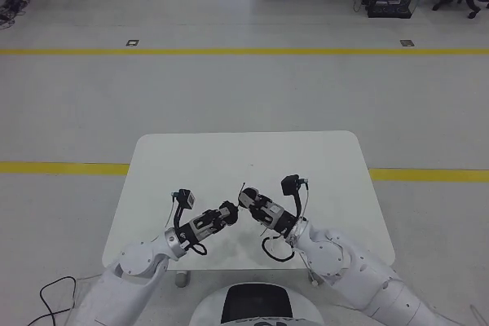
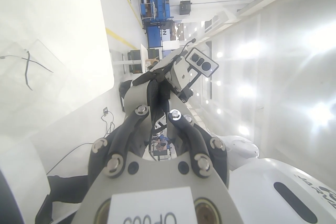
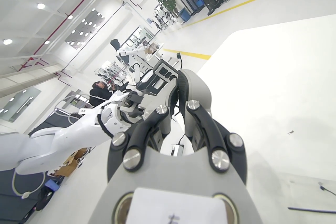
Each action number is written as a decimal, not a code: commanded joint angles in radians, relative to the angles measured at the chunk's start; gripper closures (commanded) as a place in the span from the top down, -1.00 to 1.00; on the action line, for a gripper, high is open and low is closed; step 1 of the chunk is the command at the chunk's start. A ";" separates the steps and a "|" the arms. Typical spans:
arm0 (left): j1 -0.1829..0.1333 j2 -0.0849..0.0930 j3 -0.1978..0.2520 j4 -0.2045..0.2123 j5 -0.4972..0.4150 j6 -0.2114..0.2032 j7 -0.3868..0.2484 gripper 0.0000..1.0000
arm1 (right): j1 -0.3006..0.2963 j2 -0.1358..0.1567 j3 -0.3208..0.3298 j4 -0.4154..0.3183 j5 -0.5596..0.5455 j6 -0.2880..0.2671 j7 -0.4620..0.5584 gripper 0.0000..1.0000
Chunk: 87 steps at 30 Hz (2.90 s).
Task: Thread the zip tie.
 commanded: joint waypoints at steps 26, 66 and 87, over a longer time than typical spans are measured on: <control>-0.017 0.004 -0.013 0.016 -0.065 -0.012 0.033 -1.00 | -0.032 0.036 0.052 -0.073 0.107 0.000 0.007 1.00; -0.137 -0.070 0.130 0.239 -0.740 -0.043 -0.320 -1.00 | -0.066 -0.071 0.314 0.159 1.218 0.000 1.029 1.00; -0.150 -0.124 0.178 0.323 -0.939 -0.043 -0.473 -1.00 | -0.025 -0.133 0.216 0.319 1.548 0.047 1.185 0.50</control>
